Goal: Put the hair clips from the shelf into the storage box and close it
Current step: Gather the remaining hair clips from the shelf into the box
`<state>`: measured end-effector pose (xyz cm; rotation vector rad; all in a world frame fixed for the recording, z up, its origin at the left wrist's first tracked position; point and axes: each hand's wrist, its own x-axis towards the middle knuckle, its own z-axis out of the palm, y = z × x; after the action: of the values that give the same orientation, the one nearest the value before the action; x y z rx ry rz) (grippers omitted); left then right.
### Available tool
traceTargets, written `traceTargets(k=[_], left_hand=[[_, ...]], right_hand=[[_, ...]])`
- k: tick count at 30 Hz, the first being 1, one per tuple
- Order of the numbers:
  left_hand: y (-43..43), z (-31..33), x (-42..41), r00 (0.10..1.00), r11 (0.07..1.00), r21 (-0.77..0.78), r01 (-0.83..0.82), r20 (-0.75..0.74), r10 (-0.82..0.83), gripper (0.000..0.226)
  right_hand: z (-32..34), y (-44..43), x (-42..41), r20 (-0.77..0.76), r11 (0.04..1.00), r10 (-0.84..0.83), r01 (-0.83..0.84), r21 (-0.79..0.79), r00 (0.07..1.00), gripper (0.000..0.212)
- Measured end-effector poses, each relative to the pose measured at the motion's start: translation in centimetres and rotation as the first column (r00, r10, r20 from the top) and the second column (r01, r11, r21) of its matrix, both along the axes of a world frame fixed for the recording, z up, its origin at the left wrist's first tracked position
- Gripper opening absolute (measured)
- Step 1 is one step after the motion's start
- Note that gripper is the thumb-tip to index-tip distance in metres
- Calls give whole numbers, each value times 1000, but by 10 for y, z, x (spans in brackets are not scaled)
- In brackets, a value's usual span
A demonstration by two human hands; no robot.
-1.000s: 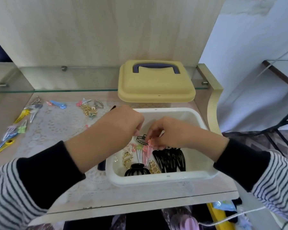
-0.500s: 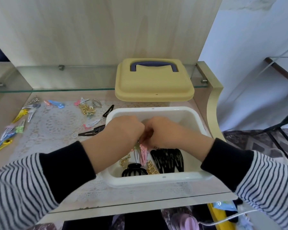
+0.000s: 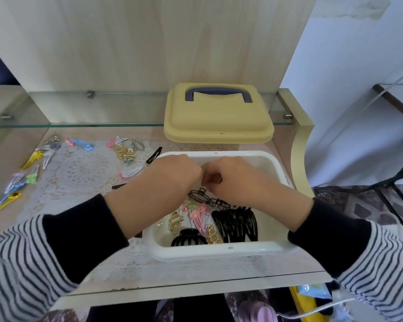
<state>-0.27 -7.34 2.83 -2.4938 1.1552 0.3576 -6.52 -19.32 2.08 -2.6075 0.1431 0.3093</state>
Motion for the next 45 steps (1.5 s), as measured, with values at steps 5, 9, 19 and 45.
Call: traceTargets(k=[5,9,19,45], left_hand=[[18,8,-2,998,980,-190,54,52,-45,35],[37,13,-7,984,897,-415,155,144,-104,32],[90,5,3,950,606,-764,221,308,42,32],[241,-123,54,644,349,-771,-533,-102,758,60]], right_hand=[[-2,-2,-6,28,993,-35,38,-115,999,17],[7,2,-14,147,970,-57,89,-225,988,24],[37,40,-17,454,921,-77,238,-308,888,28],[-96,238,95,601,981,-96,176,-76,794,41]])
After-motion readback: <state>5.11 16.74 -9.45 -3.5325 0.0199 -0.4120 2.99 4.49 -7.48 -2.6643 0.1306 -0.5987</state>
